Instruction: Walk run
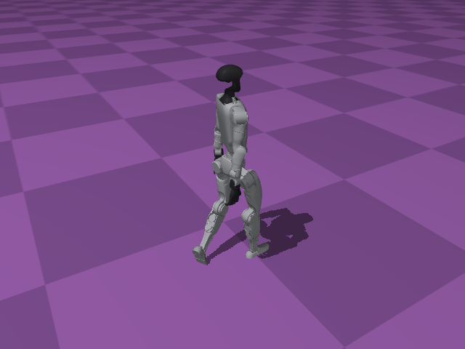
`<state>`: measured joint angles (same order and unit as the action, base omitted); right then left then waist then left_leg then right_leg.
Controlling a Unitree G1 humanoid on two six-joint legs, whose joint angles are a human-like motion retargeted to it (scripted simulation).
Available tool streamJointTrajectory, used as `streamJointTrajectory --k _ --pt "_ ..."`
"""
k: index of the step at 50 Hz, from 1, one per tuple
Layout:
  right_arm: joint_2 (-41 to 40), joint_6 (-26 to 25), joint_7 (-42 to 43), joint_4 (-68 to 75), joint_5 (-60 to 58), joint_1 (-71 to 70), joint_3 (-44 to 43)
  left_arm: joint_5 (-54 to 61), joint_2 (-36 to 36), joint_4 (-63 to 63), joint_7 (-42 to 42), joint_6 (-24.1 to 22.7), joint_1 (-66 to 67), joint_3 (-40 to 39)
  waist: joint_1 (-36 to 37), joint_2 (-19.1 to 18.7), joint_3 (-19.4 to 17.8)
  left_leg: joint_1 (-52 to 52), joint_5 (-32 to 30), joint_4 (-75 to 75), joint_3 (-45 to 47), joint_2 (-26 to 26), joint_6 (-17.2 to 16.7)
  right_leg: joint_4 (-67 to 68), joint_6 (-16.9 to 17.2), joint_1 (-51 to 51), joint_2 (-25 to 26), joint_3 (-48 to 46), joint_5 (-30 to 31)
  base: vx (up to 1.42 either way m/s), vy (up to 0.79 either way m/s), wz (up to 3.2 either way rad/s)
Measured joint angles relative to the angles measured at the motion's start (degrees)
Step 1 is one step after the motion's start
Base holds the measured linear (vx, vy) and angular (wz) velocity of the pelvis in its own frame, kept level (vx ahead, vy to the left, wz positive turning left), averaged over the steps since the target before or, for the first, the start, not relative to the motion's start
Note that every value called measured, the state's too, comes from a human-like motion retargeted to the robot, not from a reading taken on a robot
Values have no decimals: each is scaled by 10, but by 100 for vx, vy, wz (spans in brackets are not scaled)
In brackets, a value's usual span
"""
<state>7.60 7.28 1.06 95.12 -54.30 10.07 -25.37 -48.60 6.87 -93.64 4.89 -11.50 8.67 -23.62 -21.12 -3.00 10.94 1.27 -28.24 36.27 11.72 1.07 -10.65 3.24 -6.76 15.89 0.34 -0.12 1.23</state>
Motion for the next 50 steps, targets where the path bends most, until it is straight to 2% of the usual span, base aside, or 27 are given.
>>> streamJointTrajectory --k 2,5,7,10,15,17,19,23,26,28,30,32,34,36,37,40,43,45,47,50 --pt "5 7 -10 -13 1 -40 9 -6 2 -24 -17 12 18 -3 -18 4 -3 50 8 85 2 -23 33 6 -21 -18 -1 -14 -3 66 -32 30" --pt "5 24 -24 -42 -1 -91 14 -42 -2 -38 -40 43 51 -23 -12 14 -3 123 102 144 9 -38 85 5 -37 -46 6 -9 -14 67 -34 -28" --pt "6 45 -36 -64 10 -117 27 -59 -4 -38 -49 51 74 -33 18 28 0 169 161 133 11 -25 100 4 -41 -62 13 18 -17 74 -36 -112" --pt "11 73 -56 -94 33 -154 53 -63 -7 -38 -51 45 103 -40 55 42 -3 225 234 66 14 -17 124 4 -48 -87 29 51 -25 69 -27 -106" --pt "19 108 -87 -152 38 -206 73 -45 -18 -38 -29 42 129 -63 82 38 -22 269 263 -136 12 -14 164 0 -64 -140 62 70 -44 67 -16 -55" --pt "19 124 -90 -176 38 -215 74 -41 -20 -38 -32 41 133 -76 92 41 -23 285 297 -207 27 -12 182 -2 -66 -159 67 78 -54 74 -14 -40" --pt "18 139 -85 -194 39 -218 74 -40 -21 -38 -32 39 136 -87 102 46 -20 299 337 -274 31 3 186 -3 -67 -176 69 81 -62 76 -14 -37" --pt "12 157 -65 -198 37 -213 71 -55 -17 -38 -17 33 136 -95 114 51 -16 300 379 -349 66 14 148 3 -61 -208 73 69 -66 80 -9 -20" --pt "9 150 -56 -168 20 -197 68 -74 -12 -38 -9 40 132 -96 130 58 -4 291 371 -314 100 8 169 17 -36 -227 72 73 -40 88 -5 -44" --pt "7 133 -53 -138 -4 -179 60 -81 -7 -38 -9 42 128 -98 145 66 7 286 334 -314 58 26 185 32 -6 -235 59 63 2 102 -1 -60" --pt "2 103 -50 -110 -31 -152 54 -72 -3 -38 -13 45 122 -99 160 71 18 274 304 -310 34 35 179 59 32 -240 45 50 73 97 -1 -57" --pt "-6 67 -37 -83 -50 -122 47 -47 3 -38 -21 46 107 -100 156 74 25 269 299 -287 23 35 199 107 84 -231 39 46 165 98 0 -7" --pt "-11 45 -28 -55 -47 -93 44 -15 10 -38 -26 40 79 -94 143 62 18 252 316 -269 -7 35 213 188 131 -207 65 55 230 90 -2 53" --pt "-11 39 -33 -32 -39 -67 41 17 16 -35 -23 30 44 -83 136 42 9 217 332 -272 -4 17 217 276 163 -171 94 44 266 77 -3 40" --pt "-11 35 -38 -25 -38 -53 37 32 17 -30 -22 25 25 -77 137 33 5 201 341 -275 -3 10 216 314 168 -151 100 34 263 84 -1 -2" --pt "-17 15 -38 -23 -43 -8 18 55 20 0 -29 10 -31 -66 132 13 -7 166 362 -276 -23 7 210 389 139 -80 102 21 161 72 0 33" --pt "-25 15 -14 -23 -34 37 4 61 18 47 -31 -11 -79 -47 98 -7 -20 130 368 -285 -39 4 205 378 140 -25 99 15 64 75 -4 118" --pt "-29 13 -5 -19 -24 62 1 66 20 77 -32 -26 -108 -29 76 -13 -28 107 374 -290 -52 9 203 334 141 3 75 2 16 64 -8 117" --pt "-31 5 -5 -14 -20 79 -2 66 26 104 -34 -42 -133 -13 61 -8 -34 82 381 -295 -55 18 200 262 145 22 35 -22 12 59 -14 77" --pt "-34 -10 -21 -5 -24 89 -4 54 46 136 -34 -60 -168 9 54 15 -44 40 398 -301 -50 44 195 163 124 47 -9 -31 5 55 -18 31"
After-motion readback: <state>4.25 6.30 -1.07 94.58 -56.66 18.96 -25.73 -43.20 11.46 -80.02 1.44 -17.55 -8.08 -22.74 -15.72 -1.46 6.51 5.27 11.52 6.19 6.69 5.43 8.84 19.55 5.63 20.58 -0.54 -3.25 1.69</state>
